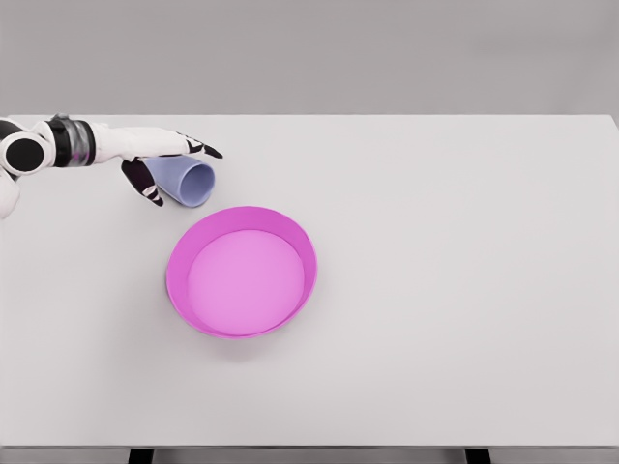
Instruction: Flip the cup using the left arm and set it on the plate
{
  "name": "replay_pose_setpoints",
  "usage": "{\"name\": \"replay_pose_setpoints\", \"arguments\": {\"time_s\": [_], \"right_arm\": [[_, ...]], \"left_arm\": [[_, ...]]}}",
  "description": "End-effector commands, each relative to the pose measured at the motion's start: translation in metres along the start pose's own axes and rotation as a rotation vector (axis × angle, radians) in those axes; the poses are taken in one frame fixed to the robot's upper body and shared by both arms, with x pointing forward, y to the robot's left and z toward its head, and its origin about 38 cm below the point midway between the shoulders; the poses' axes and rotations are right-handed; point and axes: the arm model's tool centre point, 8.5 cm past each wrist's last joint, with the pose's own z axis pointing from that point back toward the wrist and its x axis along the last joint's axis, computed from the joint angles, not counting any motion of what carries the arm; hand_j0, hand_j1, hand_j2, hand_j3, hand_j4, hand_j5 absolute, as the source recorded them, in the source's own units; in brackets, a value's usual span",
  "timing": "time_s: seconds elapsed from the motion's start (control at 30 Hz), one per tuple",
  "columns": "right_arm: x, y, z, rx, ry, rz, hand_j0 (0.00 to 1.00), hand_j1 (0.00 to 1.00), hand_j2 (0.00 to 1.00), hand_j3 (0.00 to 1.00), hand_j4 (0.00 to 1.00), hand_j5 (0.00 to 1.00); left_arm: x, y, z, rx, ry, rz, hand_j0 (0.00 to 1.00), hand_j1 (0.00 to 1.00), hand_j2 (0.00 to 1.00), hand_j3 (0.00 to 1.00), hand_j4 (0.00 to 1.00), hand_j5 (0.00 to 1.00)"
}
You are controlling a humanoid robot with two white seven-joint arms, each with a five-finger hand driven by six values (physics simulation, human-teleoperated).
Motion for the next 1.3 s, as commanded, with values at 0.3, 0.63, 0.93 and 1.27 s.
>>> {"name": "replay_pose_setpoints", "arguments": {"time_s": [0.3, 0.63, 0.93, 1.27], "right_arm": [[0.000, 0.000, 0.000, 0.000, 0.000, 0.000, 1.00, 1.00, 1.00, 1.00, 1.00, 1.00], [0.000, 0.000, 0.000, 0.000, 0.000, 0.000, 1.00, 1.00, 1.00, 1.00, 1.00, 1.00], [0.000, 0.000, 0.000, 0.000, 0.000, 0.000, 1.00, 1.00, 1.00, 1.00, 1.00, 1.00], [0.000, 0.000, 0.000, 0.000, 0.000, 0.000, 1.00, 1.00, 1.00, 1.00, 1.00, 1.00]], "left_arm": [[0.000, -0.003, -0.001, -0.005, 0.003, 0.002, 0.72, 0.72, 0.72, 0.72, 0.72, 0.72], [0.012, 0.004, -0.002, 0.048, -0.065, 0.035, 0.66, 0.66, 0.66, 0.66, 0.66, 0.66], [0.032, 0.027, 0.040, 0.229, -0.287, 0.222, 0.61, 0.61, 0.61, 0.61, 0.61, 0.61], [0.070, 0.035, 0.093, 0.300, -0.522, 0.354, 0.57, 0.57, 0.57, 0.57, 0.57, 0.57]]}}
